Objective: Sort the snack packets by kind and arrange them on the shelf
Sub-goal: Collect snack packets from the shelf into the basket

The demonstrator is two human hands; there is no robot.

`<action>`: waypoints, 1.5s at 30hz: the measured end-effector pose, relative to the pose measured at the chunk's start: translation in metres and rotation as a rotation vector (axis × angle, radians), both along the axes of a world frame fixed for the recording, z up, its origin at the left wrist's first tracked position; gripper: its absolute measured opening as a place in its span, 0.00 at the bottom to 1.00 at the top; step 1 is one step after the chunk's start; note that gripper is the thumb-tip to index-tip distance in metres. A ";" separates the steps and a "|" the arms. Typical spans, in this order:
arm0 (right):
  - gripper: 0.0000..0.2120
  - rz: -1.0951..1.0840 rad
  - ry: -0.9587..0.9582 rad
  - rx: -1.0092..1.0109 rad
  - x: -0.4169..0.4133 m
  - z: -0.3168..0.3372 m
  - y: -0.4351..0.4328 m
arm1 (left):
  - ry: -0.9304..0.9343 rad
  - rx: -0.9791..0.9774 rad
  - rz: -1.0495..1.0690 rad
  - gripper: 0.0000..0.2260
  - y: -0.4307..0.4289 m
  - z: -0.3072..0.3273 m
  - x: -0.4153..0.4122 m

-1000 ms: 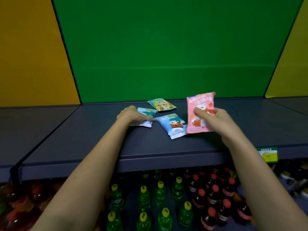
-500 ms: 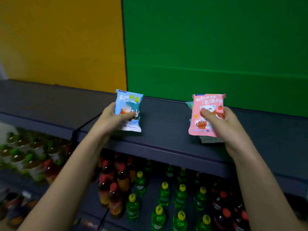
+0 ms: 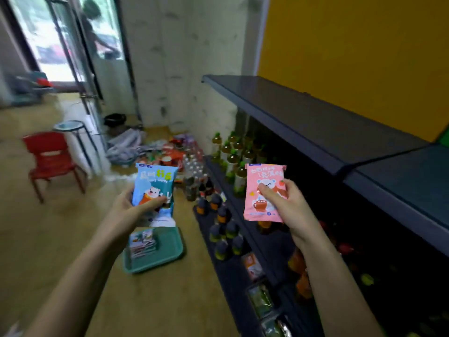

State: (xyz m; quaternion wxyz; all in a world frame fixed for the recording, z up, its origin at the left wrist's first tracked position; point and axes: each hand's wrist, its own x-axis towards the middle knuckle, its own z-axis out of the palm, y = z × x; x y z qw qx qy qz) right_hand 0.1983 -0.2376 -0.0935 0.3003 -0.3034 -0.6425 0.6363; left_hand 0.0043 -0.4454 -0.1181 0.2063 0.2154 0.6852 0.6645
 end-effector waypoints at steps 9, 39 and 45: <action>0.12 0.265 -0.159 -0.095 -0.203 -0.082 -0.079 | -0.117 -0.057 0.247 0.09 -0.106 -0.065 -0.134; 0.06 0.307 -0.643 -0.345 -0.633 -0.473 0.006 | -0.660 -0.364 0.382 0.10 0.017 -0.453 -0.526; 0.06 0.280 -0.686 -0.355 -0.687 -0.659 0.010 | -0.722 -0.396 0.392 0.04 0.043 -0.633 -0.579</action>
